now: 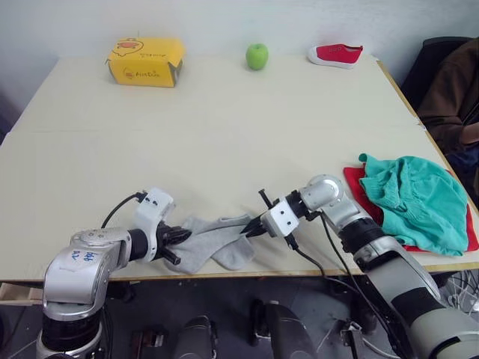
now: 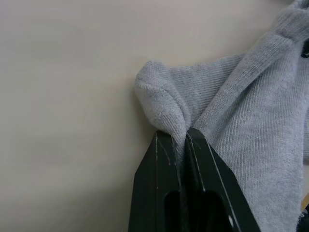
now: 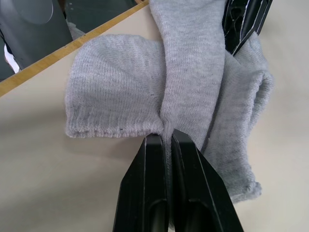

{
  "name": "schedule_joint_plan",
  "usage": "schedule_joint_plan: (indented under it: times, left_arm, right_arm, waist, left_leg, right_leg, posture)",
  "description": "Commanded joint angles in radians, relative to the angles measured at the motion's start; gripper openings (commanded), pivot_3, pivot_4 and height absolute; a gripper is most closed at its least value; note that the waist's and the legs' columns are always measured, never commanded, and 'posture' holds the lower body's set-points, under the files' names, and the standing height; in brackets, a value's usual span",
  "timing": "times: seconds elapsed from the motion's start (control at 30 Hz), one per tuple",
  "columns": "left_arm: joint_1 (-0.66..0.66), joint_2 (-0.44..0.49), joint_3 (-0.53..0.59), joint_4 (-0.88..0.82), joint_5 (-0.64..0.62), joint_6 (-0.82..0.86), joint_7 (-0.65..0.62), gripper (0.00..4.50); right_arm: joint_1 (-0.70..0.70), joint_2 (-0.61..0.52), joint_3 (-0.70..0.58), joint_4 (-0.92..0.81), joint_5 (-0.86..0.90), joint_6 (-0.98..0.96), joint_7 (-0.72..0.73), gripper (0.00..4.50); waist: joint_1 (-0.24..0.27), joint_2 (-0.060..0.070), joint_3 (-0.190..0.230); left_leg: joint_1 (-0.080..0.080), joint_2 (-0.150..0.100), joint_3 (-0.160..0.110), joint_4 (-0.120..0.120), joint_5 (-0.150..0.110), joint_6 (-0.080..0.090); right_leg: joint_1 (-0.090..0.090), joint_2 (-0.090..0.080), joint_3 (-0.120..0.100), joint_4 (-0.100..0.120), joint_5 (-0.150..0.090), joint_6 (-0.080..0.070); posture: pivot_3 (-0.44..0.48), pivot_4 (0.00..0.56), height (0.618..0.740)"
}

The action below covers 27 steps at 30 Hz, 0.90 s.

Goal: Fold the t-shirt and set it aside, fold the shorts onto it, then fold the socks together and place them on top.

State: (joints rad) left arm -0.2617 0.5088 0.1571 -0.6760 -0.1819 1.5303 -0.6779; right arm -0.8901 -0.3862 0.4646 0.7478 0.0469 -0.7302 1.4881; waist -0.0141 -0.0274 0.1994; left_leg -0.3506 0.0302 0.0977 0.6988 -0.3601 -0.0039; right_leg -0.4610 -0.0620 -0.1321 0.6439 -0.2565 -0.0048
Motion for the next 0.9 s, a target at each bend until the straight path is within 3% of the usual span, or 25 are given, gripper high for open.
schedule_joint_plan:
  times: [0.03, 0.23, 0.33, 0.37, 0.43, 0.6, 0.9]
  left_arm:
    - [-0.008, 0.001, 0.036, 0.024, -0.026, -0.015, 0.038, 0.81]
    - [-0.061, 0.033, 0.092, 0.075, -0.105, -0.019, 0.027, 2.72]
    - [-0.081, 0.074, 0.132, 0.083, -0.165, 0.006, -0.004, 3.6]
    - [-0.084, 0.098, 0.14, 0.088, -0.187, 0.008, -0.02, 3.9]
    - [-0.076, 0.149, 0.143, 0.095, -0.225, -0.026, -0.057, 4.47]
    - [-0.108, 0.298, 0.039, 0.231, -0.253, -0.208, -0.14, 4.47]
    - [-0.249, 0.346, -0.202, 0.497, -0.226, -0.402, -0.211, 4.47]
  right_arm:
    - [-0.023, -0.011, -0.041, -0.012, 0.037, 0.03, 0.033, 1.12]
    - [0.001, -0.085, -0.102, -0.136, 0.083, 0.118, 0.021, 3.3]
    - [0.046, -0.138, -0.145, -0.265, 0.135, 0.282, 0.001, 4.34]
    - [0.066, -0.156, -0.162, -0.322, 0.161, 0.367, -0.011, 4.5]
    - [0.105, -0.182, -0.19, -0.424, 0.204, 0.503, -0.032, 4.5]
    - [0.27, -0.219, -0.186, -0.709, 0.215, 0.574, -0.065, 4.5]
    - [0.325, -0.115, -0.067, -0.713, 0.057, 0.647, -0.197, 4.5]
  waist:
    - [0.001, 0.0, 0.0]
    - [0.01, 0.0, 0.0]
    - [0.011, 0.0, 0.0]
    - [0.012, 0.0, 0.0]
    - [0.012, 0.0, 0.0]
    - [0.014, 0.0, 0.0]
    - [0.012, 0.0, 0.0]
  left_leg:
    - [0.0, 0.0, 0.0, 0.0, 0.0, 0.0]
    - [0.0, 0.0, 0.0, 0.0, 0.0, 0.0]
    - [0.0, 0.0, 0.0, 0.0, 0.0, -0.001]
    - [0.0, 0.0, 0.0, 0.0, 0.0, -0.001]
    - [-0.001, 0.0, -0.001, 0.0, 0.0, -0.001]
    - [0.0, 0.0, -0.001, 0.0, -0.001, -0.002]
    - [-0.001, 0.0, 0.001, 0.0, -0.001, -0.002]
  right_leg:
    - [0.0, 0.0, 0.0, 0.0, 0.0, 0.0]
    - [0.0, 0.0, 0.0, 0.0, 0.0, 0.0]
    - [0.0, 0.0, 0.0, 0.0, 0.0, 0.0]
    - [0.0, 0.0, 0.0, 0.0, 0.0, 0.0]
    - [0.0, 0.0, 0.0, 0.0, 0.0, 0.0]
    - [-0.001, 0.0, 0.0, -0.002, 0.0, -0.001]
    - [-0.002, 0.0, 0.0, 0.001, 0.0, -0.001]
  posture:
    - [0.0, 0.15, 0.74]
    - [0.0, 0.15, 0.74]
    - [0.0, 0.15, 0.74]
    - [0.0, 0.15, 0.74]
    - [0.0, 0.15, 0.74]
    - [0.0, 0.15, 0.74]
    - [0.0, 0.15, 0.74]
